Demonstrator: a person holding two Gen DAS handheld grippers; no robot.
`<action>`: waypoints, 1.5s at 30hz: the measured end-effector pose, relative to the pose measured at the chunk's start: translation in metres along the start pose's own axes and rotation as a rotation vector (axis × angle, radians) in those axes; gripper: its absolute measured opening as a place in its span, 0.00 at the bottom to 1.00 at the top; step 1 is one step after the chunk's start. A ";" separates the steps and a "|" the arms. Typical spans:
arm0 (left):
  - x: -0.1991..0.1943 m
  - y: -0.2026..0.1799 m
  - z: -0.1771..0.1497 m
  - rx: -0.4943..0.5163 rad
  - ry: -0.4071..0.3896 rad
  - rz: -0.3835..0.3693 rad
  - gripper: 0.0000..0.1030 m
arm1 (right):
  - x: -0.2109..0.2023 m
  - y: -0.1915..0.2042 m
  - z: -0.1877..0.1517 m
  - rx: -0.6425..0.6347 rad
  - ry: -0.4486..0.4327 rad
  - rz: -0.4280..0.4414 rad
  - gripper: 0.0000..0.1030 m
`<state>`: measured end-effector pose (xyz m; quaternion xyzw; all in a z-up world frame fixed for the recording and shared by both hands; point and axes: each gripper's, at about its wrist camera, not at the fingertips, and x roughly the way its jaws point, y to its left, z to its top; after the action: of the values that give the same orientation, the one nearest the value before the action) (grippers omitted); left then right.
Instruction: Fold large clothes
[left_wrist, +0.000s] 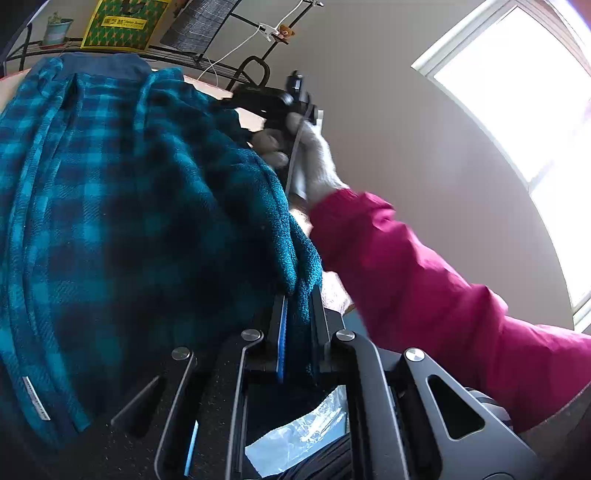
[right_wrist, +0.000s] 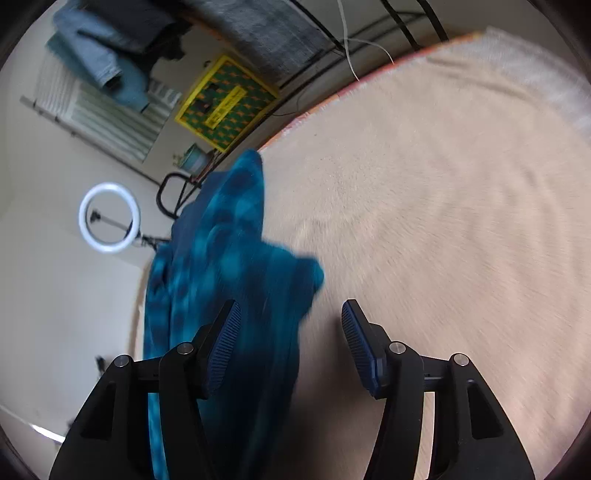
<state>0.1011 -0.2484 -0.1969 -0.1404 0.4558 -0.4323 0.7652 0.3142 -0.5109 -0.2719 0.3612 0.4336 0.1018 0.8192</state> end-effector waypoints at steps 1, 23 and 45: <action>0.000 0.001 0.000 -0.004 -0.001 -0.003 0.07 | 0.008 -0.002 0.003 0.025 0.001 0.026 0.55; -0.002 0.023 -0.013 -0.102 -0.011 -0.094 0.07 | -0.005 0.094 0.013 -0.350 0.004 -0.440 0.06; -0.079 0.116 -0.081 -0.331 -0.112 -0.047 0.07 | 0.118 0.290 -0.080 -0.821 0.023 -0.706 0.06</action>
<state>0.0802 -0.1039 -0.2660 -0.2987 0.4739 -0.3607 0.7457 0.3654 -0.2055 -0.1785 -0.1574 0.4619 -0.0145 0.8728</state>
